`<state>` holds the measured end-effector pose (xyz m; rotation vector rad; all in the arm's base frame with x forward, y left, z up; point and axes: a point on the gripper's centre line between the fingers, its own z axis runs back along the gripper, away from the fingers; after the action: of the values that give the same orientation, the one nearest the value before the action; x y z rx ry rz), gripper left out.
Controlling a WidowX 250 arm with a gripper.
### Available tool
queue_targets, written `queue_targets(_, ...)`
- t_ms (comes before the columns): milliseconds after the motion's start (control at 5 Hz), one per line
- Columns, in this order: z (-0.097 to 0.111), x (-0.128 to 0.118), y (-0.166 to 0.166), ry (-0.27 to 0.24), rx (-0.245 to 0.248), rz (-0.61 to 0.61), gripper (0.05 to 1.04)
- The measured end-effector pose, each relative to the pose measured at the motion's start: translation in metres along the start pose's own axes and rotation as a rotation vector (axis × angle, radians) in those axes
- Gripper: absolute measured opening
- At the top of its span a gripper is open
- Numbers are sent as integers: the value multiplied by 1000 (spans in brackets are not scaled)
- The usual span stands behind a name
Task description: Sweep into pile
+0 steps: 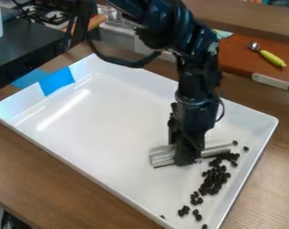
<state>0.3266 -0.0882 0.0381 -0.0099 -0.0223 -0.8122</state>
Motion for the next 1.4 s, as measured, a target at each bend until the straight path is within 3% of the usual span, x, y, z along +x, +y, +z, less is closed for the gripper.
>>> queue_targets(800, 1, -47, -13, 7, 27, -166, 391)
queue_targets(1000, 4, -49, -4, 0, 32, -72, 391)
queue_targets(1200, 22, -37, 30, -57, 50, 110, 391)
queue_targets(1400, 34, -39, 69, -58, 34, 308, 391)
